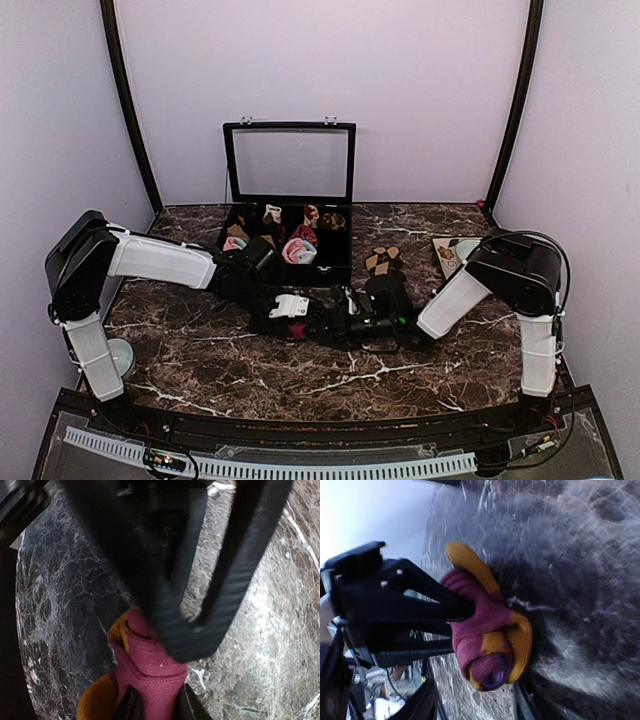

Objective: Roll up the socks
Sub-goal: Roll the sock at the center of the board.

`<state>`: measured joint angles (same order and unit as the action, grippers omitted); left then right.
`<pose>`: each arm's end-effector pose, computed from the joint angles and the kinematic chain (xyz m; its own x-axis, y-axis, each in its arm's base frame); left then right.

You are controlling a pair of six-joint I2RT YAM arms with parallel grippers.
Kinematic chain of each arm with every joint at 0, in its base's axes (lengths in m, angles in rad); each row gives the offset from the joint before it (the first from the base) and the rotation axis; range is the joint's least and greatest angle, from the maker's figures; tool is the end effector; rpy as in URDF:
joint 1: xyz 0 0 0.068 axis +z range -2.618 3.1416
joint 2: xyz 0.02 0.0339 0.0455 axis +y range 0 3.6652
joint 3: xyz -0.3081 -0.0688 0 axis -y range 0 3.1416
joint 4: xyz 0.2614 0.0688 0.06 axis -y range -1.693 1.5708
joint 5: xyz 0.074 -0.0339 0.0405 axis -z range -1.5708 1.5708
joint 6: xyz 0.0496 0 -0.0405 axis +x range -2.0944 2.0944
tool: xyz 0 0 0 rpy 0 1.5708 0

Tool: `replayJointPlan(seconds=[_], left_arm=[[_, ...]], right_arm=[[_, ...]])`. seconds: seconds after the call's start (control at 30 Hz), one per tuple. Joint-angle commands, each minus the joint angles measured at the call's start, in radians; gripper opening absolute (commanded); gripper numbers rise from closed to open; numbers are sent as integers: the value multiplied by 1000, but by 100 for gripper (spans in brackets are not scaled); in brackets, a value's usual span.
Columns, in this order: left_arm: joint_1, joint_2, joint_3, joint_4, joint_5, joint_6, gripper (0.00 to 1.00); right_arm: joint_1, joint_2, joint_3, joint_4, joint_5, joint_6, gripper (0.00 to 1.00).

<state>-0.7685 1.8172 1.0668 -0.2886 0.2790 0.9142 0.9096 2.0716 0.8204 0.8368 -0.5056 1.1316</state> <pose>0.2702 -0.2802 0.1730 0.2305 0.8363 -0.4975 0.9600 -0.1119 0.2568 0.2356 0.3419 0.1072 -0.9765 0.0344 -0.2127 -0.1856 0.3673 0.9114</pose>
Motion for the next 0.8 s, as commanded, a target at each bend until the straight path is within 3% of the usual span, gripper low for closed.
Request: replayJointPlan(seconds=[0.0, 0.13, 0.37, 0.53, 0.77], left_arm=[[40, 101, 57, -270, 48, -107, 26], [60, 127, 96, -320, 106, -143, 25], [80, 192, 159, -430, 212, -169, 23], [81, 194, 144, -462, 271, -144, 22], [81, 192, 127, -466, 295, -129, 23]], right_arm=[[-7, -69, -108, -12, 110, -168, 55], [2, -134, -179, 36, 151, -339, 58], [91, -212, -239, 71, 267, -800, 60], [101, -172, -173, 52, 251, -942, 60], [107, -86, -53, 19, 221, -1012, 60]])
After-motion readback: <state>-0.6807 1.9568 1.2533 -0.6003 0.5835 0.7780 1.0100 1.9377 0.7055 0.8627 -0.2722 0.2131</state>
